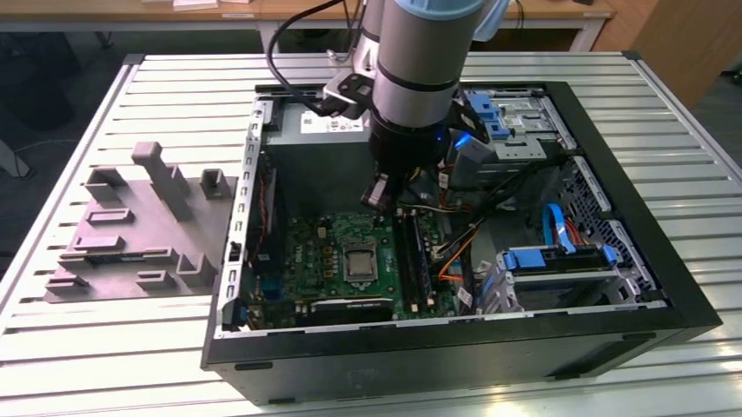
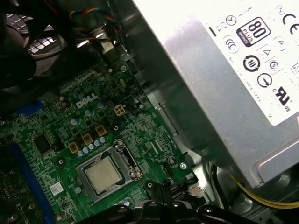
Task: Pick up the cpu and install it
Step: 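Install the first cpu locking lever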
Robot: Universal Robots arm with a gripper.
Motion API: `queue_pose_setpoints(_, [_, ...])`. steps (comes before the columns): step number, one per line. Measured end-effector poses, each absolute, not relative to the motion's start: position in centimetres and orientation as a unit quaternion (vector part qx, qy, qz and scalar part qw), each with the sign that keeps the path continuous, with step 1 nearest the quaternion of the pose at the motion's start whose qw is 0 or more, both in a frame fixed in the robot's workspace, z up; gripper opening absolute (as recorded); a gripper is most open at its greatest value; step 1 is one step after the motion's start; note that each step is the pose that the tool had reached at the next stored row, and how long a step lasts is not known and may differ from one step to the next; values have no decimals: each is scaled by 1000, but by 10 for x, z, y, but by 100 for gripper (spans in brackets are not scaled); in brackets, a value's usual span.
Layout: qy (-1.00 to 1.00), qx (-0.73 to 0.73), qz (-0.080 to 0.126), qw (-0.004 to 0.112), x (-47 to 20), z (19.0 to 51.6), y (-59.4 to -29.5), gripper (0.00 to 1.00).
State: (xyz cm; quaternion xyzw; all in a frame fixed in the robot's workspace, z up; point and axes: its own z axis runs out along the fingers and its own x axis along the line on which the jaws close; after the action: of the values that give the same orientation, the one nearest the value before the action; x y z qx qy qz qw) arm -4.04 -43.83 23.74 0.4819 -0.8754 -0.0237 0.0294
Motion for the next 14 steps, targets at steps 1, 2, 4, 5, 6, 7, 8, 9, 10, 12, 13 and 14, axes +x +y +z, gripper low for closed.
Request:
queue_pose_setpoints(1, [-875, 482, -24, 29, -41, 237, -439, 11])
queue_pose_setpoints(2, [-875, 483, -23, 30, -41, 237, -440, 11])
queue_pose_setpoints(4, [-874, 484, -23, 30, -41, 237, -442, 11])
queue_pose_setpoints(5, [-874, 485, -23, 30, -41, 237, -444, 11])
queue_pose_setpoints(6, [-873, 486, -23, 30, -41, 237, -445, 11])
queue_pose_setpoints(7, [-873, 487, -23, 29, -41, 237, -447, 11])
queue_pose_setpoints(8, [-872, 487, -23, 29, -41, 237, -448, 11])
queue_pose_setpoints(9, [-872, 488, -23, 29, -41, 237, -448, 11])
queue_pose_setpoints(10, [-872, 488, -23, 29, -41, 237, -448, 11])
queue_pose_setpoints(12, [-872, 488, -23, 29, -41, 237, -448, 11])
queue_pose_setpoints(13, [-872, 488, -23, 29, -41, 237, -448, 11])
queue_pose_setpoints(14, [-872, 488, -23, 29, -41, 237, -449, 11])
